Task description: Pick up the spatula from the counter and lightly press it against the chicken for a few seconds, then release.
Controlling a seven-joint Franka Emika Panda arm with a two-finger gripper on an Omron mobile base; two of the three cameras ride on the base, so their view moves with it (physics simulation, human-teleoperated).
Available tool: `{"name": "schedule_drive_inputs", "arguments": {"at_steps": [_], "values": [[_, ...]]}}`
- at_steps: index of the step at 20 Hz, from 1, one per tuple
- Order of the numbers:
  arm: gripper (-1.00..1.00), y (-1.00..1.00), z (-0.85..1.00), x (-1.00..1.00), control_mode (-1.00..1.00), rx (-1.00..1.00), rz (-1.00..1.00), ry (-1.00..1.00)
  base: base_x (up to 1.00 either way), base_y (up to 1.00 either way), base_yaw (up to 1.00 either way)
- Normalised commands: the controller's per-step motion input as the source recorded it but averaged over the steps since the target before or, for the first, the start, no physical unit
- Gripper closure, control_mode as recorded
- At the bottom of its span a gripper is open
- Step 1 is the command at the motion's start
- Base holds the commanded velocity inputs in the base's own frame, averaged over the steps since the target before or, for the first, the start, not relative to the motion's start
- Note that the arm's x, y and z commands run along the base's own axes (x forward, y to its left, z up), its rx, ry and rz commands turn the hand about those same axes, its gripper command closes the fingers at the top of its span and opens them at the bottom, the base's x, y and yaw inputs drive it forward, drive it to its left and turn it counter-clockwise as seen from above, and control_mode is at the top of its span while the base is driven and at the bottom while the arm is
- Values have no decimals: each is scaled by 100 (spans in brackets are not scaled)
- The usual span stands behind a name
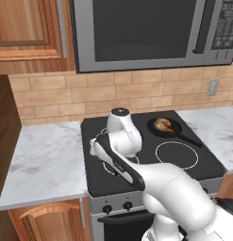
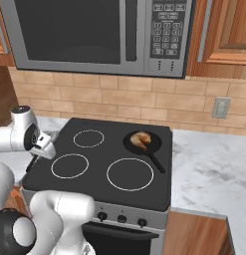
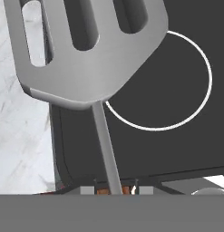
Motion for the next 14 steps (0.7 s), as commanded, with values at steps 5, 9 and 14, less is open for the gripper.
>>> {"name": "schedule_drive_inputs", "arguments": {"at_steps": [5,9,14], "values": [[100,-60,12,-12,-100,0,0,0,0,0,0],[100,-52,3,-8,-100,0,2,0,0,0,0],[100,-60,2,-4,-100,2,10,0,0,0,0]]}}
